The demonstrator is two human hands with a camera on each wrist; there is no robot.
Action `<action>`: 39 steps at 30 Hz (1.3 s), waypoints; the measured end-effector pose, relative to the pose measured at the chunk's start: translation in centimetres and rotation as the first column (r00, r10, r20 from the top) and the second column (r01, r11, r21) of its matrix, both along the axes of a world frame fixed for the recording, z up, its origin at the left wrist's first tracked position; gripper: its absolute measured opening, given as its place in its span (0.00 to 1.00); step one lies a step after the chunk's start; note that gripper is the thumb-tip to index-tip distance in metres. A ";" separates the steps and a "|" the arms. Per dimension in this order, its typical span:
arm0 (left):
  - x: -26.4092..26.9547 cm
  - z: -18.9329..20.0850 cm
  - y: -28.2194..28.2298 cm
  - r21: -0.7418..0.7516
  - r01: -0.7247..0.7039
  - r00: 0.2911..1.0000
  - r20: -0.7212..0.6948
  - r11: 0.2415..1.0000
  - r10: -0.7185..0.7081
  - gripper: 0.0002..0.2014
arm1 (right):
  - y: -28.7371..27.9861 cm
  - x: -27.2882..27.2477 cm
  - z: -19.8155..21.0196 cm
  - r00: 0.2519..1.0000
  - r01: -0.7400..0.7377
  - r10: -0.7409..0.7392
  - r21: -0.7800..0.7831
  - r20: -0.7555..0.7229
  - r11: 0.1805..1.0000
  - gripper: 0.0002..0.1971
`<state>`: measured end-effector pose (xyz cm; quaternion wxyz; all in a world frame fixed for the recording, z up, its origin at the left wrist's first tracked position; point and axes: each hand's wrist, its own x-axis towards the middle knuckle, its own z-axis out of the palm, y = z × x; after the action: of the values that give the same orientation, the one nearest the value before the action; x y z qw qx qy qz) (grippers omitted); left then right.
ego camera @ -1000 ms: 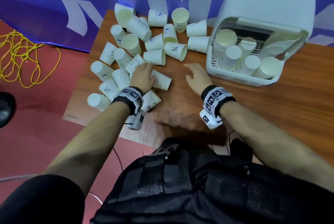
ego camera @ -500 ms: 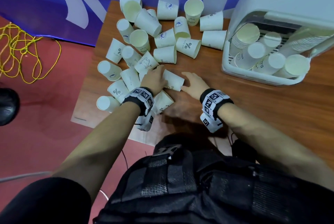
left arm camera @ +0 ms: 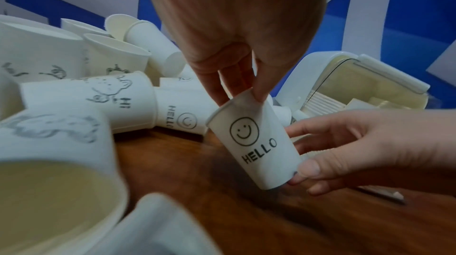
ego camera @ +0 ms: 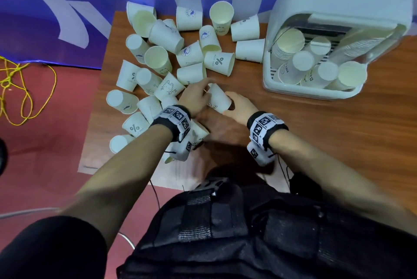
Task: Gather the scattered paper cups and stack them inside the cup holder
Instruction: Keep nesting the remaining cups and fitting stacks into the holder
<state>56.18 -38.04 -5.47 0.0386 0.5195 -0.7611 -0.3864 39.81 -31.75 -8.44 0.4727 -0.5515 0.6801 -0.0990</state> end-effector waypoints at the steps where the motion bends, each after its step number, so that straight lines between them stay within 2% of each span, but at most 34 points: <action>1: -0.6 0.2 -0.2 -0.007 -0.008 0.999 -0.033 1.000 0.008 0.22 | 0.1 -0.5 0.2 1.000 0.019 -0.019 -0.005 0.003 1.000 0.33; 7: -4.3 1.8 -0.6 0.001 -0.075 0.971 -0.225 0.997 0.073 0.20 | 0.8 -3.9 1.8 0.992 0.123 -0.125 -0.123 -0.006 0.985 0.35; 12: -7.4 3.1 -0.1 -0.031 -0.081 0.951 -0.301 0.996 0.068 0.17 | 2.1 -6.8 3.1 0.977 0.208 -0.213 -0.227 0.004 0.951 0.32; 19: -10.7 4.2 0.9 -0.085 -0.030 0.949 -0.316 0.996 0.002 0.17 | 3.9 -10.4 6.0 0.940 0.338 -0.337 -0.301 0.056 0.892 0.31; 27: -15.3 6.1 1.4 -0.150 0.013 0.946 -0.317 0.989 -0.060 0.18 | 5.1 -14.7 9.0 0.876 0.462 -0.472 -0.462 0.103 0.757 0.29; 32: -17.7 6.1 2.0 -0.141 0.052 0.951 -0.296 0.989 -0.092 0.20 | 5.5 -16.8 9.9 0.855 0.478 -0.508 -0.531 0.100 0.699 0.27; 39: -19.9 5.6 1.5 -0.130 0.063 0.931 -0.350 0.989 -0.105 0.27 | 4.3 -17.8 10.8 0.821 0.508 -0.559 -0.589 0.113 0.628 0.26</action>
<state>36.29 -36.53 0.15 0.1896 0.4046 -0.7844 -0.4301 22.01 -27.50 2.35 0.1963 -0.4480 0.7642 -0.4204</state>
